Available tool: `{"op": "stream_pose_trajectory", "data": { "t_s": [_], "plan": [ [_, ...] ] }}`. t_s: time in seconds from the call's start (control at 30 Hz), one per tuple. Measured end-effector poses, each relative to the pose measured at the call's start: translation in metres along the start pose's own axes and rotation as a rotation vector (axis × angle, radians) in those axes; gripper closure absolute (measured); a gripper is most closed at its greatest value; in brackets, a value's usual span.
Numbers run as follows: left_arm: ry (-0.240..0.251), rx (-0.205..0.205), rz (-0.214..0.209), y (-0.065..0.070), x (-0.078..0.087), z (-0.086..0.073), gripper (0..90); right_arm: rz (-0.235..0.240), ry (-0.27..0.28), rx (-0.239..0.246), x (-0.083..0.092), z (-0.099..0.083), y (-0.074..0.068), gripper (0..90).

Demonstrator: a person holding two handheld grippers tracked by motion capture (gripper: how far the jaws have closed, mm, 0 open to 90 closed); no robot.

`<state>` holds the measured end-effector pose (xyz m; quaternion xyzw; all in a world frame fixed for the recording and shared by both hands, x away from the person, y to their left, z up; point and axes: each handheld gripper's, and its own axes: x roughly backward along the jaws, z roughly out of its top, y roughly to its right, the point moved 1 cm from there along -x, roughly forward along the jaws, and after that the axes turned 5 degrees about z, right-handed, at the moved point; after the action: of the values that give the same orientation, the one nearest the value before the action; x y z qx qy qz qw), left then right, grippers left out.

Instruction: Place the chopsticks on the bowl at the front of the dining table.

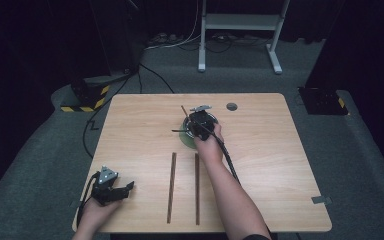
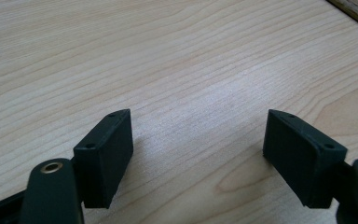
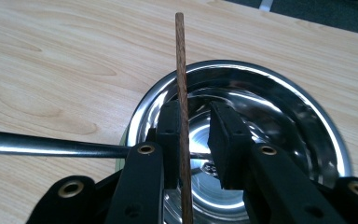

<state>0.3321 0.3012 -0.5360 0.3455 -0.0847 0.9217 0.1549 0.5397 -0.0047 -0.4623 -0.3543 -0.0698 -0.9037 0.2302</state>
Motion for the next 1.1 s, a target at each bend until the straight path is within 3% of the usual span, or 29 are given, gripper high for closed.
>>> {"op": "stream_pose_trajectory", "data": {
  "t_s": [0.17, 0.37, 0.57, 0.7, 0.77, 1.0, 1.1],
  "plan": [
    [0.002, 0.0, -0.001, 0.0, 0.0, 0.0, 24.2, -0.002, 0.014, 0.006, 0.017, -0.003, 0.004, 71.0],
    [0.001, 0.001, 0.0, 0.0, 0.0, 0.0, 24.2, 0.003, 0.035, 0.007, 0.048, -0.022, 0.012, 68.9],
    [0.0, 0.001, 0.001, 0.0, 0.0, 0.0, 24.1, -0.003, 0.029, -0.02, 0.075, -0.059, 0.028, 68.0],
    [0.0, 0.001, 0.001, 0.0, 0.0, 0.0, 24.1, -0.006, 0.024, -0.011, 0.086, -0.078, 0.033, 68.1],
    [0.0, 0.002, 0.002, 0.0, 0.0, 0.0, 24.1, -0.002, 0.022, -0.029, 0.096, -0.098, 0.036, 68.3],
    [0.001, 0.002, 0.002, 0.001, 0.0, 0.0, 24.1, 0.009, -0.036, -0.073, 0.105, -0.14, 0.041, 70.9],
    [0.001, 0.002, 0.002, 0.001, 0.0, 0.0, 24.1, 0.014, -0.039, -0.082, 0.107, -0.15, 0.041, 70.9]
  ]
}}
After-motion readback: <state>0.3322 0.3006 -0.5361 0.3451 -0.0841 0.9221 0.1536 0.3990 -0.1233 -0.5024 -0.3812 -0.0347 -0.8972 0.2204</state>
